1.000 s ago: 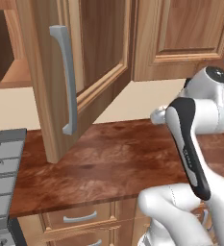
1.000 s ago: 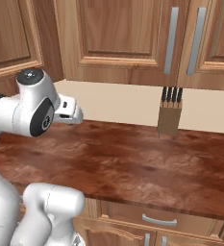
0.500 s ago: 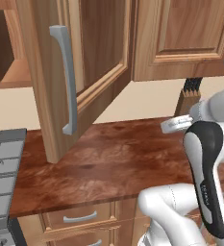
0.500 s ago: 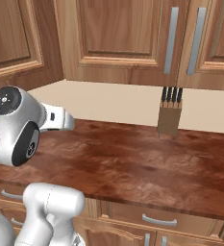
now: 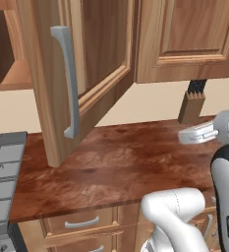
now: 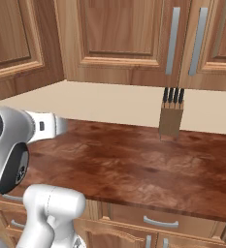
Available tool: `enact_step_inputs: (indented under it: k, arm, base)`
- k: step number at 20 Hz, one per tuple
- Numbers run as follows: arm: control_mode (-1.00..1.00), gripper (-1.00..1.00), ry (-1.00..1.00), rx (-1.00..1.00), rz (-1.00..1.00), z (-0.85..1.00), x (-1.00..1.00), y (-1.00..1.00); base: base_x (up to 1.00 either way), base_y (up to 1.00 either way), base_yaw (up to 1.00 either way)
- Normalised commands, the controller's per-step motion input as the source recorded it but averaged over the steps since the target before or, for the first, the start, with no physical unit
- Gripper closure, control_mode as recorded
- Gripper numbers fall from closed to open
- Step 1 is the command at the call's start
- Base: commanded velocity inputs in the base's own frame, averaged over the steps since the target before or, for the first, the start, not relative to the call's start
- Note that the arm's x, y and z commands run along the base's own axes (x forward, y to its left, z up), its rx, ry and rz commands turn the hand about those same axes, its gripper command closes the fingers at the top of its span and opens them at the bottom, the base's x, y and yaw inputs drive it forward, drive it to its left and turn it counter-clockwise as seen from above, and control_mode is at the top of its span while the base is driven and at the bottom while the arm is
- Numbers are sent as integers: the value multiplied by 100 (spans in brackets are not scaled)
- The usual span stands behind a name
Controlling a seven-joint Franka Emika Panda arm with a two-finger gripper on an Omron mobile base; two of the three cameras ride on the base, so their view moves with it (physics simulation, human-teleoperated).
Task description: Close all open cabinet doors.
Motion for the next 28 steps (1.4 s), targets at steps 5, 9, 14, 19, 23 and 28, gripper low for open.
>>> enact_step_inputs:
  k: [5, 9, 14, 19, 23, 28]
  arm:
    - [-100, -100, -10, 0, 7, 48, -39, 0]
    - [-100, -100, -12, -2, 9, 55, -22, 1]
    - [-100, -100, -11, -2, 10, 51, -11, 5]
    - [-100, -100, -2, -4, 7, 24, -1, 31]
    - [-100, -100, 0, -10, 0, 0, 3, 62]
    - [-100, -100, -1, -7, 1, 12, 0, 52]
  base:
    - [0, 0, 0]
    - [0, 0, 0]
    - [0, 0, 0]
    - [0, 0, 0]
    - [0, 0, 0]
    - [0, 0, 0]
